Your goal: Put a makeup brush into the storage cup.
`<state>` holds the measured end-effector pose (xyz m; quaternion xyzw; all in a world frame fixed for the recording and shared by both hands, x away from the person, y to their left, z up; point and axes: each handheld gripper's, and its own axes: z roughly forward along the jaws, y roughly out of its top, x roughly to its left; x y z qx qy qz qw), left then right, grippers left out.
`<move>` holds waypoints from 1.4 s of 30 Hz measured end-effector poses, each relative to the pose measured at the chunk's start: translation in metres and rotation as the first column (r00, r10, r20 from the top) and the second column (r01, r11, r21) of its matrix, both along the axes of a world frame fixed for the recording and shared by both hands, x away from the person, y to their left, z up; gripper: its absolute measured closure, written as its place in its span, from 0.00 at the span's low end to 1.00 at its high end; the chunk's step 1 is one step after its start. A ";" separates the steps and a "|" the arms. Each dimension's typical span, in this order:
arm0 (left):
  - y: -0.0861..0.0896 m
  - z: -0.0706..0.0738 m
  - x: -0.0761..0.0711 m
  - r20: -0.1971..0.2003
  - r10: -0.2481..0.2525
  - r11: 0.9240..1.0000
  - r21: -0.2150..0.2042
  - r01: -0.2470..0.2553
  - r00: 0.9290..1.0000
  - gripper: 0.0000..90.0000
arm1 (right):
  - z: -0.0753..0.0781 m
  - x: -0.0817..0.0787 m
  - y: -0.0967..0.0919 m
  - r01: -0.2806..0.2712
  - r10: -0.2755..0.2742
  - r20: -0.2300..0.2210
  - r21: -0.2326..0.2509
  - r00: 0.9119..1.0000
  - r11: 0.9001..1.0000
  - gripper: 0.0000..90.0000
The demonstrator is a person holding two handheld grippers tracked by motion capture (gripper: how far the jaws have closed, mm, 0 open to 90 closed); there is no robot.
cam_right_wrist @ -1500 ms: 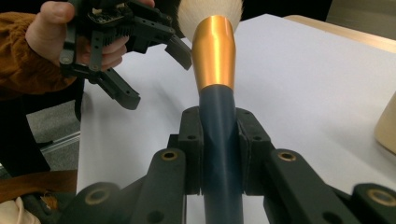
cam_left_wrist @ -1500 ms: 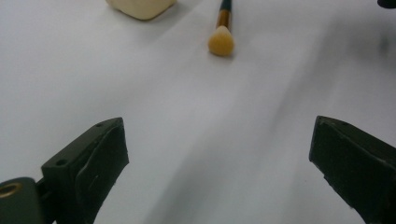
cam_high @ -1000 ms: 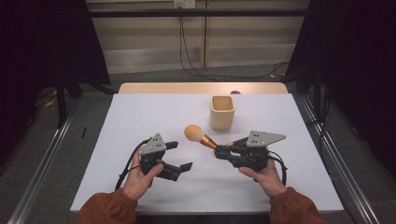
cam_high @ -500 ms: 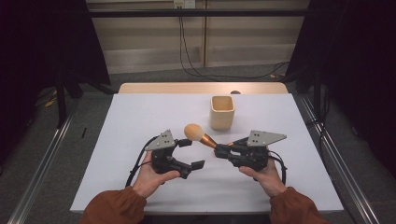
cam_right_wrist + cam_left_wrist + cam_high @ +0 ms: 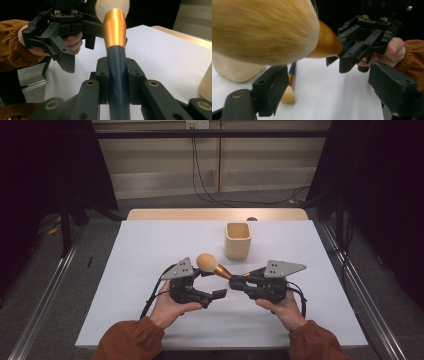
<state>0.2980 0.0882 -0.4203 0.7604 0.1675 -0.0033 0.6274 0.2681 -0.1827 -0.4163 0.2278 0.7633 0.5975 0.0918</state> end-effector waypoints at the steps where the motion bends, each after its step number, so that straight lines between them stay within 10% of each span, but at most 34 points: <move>1: -0.001 0.000 0.001 -0.005 0.000 1.000 -0.004 0.000 1.000 0.22 | 0.000 0.000 0.000 -0.002 0.002 0.001 -0.001 1.000 1.000 0.84; 19: -0.001 -0.001 0.008 -0.117 -0.009 0.991 -0.132 -0.007 0.993 0.48 | -0.004 0.000 0.002 -0.025 0.025 -0.005 -0.002 1.000 1.000 0.84; 42: 0.001 -0.001 0.012 -0.199 -0.041 0.980 -0.197 0.001 0.979 0.71 | -0.008 0.002 0.006 -0.055 0.055 -0.029 0.000 0.998 0.999 0.84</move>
